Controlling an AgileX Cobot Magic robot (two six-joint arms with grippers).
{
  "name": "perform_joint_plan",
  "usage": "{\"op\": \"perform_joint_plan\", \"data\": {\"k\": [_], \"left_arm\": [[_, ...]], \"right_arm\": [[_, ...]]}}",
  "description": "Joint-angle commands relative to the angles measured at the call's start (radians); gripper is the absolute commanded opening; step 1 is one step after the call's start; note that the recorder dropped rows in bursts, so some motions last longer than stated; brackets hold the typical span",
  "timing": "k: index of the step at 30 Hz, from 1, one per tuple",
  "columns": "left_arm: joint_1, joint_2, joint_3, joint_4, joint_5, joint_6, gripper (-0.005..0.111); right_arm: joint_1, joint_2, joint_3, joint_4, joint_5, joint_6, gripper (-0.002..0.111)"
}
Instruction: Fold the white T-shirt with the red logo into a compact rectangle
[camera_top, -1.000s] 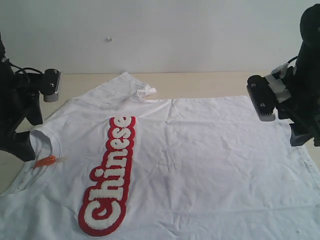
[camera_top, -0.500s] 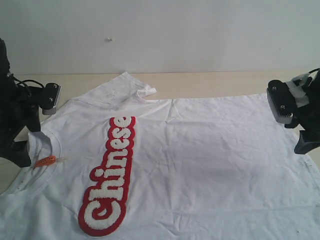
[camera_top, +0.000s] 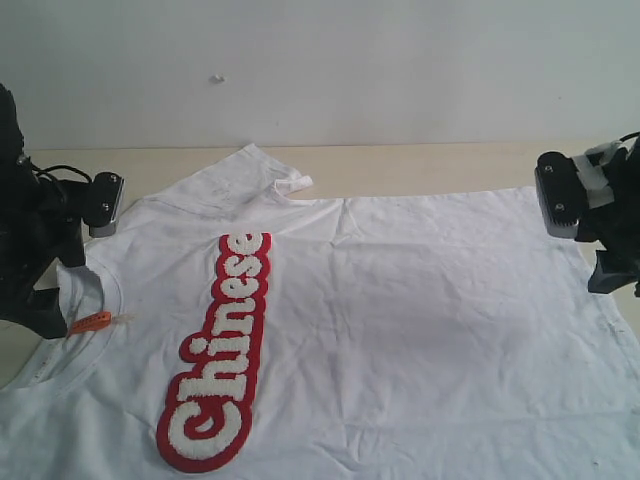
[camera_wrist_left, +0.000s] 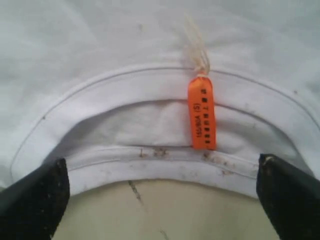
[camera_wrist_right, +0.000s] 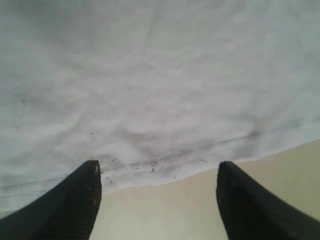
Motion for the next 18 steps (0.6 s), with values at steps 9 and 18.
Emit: {"op": "perform_joint_plan", "data": {"k": [9, 18], "left_arm": [[-0.003, 0.005, 0.003, -0.006, -0.004, -0.01, 0.097], [-0.003, 0.005, 0.006, -0.006, -0.004, -0.01, 0.097]], "right_arm": [[-0.003, -0.02, 0.002, 0.0, -0.013, 0.013, 0.084], [-0.003, -0.017, 0.002, 0.038, 0.0, 0.003, 0.105]]}}
